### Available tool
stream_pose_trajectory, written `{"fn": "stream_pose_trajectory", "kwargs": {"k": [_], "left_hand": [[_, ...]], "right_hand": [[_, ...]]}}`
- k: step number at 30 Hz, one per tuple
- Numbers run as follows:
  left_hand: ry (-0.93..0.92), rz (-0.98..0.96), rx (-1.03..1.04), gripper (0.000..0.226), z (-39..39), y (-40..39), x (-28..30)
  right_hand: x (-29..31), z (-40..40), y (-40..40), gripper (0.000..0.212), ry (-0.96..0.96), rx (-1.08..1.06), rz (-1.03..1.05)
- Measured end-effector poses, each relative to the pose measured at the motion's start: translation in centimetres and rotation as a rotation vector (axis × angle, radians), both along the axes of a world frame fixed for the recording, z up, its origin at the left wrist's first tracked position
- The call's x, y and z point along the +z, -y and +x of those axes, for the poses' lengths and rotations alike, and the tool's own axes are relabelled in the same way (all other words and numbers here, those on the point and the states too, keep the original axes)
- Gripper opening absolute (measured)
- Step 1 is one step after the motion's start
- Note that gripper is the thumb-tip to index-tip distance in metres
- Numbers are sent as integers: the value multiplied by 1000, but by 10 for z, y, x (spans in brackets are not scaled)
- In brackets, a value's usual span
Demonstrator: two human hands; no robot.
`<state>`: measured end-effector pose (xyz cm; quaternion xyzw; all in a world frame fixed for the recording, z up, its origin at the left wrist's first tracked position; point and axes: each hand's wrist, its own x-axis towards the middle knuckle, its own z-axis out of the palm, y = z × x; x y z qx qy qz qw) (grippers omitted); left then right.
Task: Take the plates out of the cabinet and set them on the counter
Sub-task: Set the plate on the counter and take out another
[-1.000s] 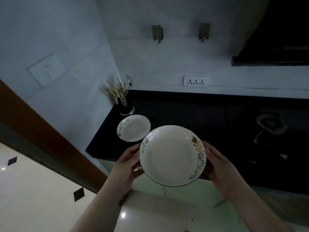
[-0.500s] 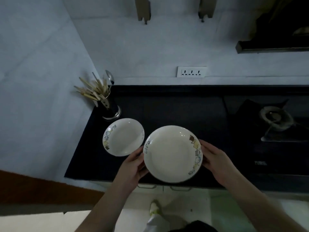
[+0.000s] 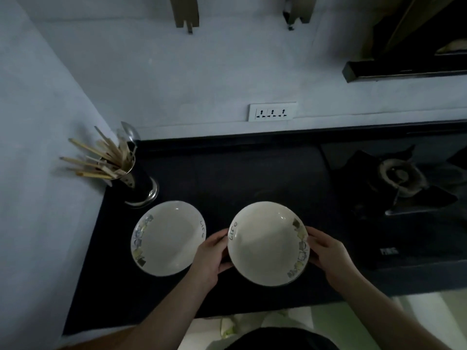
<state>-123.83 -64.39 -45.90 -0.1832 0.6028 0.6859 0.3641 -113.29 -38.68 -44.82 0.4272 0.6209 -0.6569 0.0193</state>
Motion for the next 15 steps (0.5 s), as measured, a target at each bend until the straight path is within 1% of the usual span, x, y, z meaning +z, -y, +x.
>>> {"fn": "stream_pose_trajectory", "kwargs": {"k": [3, 5, 7, 9, 15], "left_hand": [[22, -41, -14, 24, -10, -17, -7], [35, -67, -17, 29, -14, -27, -8], [58, -91, -34, 33, -20, -36, -8], [84, -106, -56, 30, -24, -44, -7], [88, -117, -41, 39, -30, -61, -9]], "right_hand": [[-9, -8, -12, 23, 23, -18, 36], [-13, -14, -19, 23, 19, -22, 32], [-14, -21, -26, 28, 22, -6, 29], [-16, -28, -34, 33, 28, 13, 43], [-30, -45, -56, 24, 43, 36, 18]]}}
